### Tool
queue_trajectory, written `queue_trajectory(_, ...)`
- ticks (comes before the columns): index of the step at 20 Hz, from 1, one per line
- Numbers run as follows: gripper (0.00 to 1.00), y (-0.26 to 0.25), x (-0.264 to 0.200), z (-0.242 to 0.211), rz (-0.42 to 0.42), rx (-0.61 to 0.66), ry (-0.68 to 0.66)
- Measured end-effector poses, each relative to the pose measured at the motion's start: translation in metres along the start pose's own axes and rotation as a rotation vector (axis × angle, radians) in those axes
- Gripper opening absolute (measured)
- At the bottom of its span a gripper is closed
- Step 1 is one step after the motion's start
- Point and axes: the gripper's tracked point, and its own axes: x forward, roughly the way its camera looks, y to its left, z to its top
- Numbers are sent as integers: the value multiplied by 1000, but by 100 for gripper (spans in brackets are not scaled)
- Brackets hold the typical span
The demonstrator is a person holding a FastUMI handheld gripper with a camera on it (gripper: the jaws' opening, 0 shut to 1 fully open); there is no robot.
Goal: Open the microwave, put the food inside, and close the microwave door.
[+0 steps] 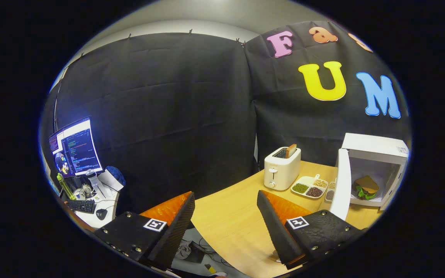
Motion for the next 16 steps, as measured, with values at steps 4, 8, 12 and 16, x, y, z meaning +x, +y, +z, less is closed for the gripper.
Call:
queue_trajectory(4, 97, -5, 6, -38, -11, 28, 65)
queue_trajectory(8, 96, -15, 14, -70, -37, 91, 129)
queue_trajectory(12, 71, -25, 16, -89, -70, 104, 163)
queue_trajectory(16, 28, -38, 20, -98, -129, 91, 167)
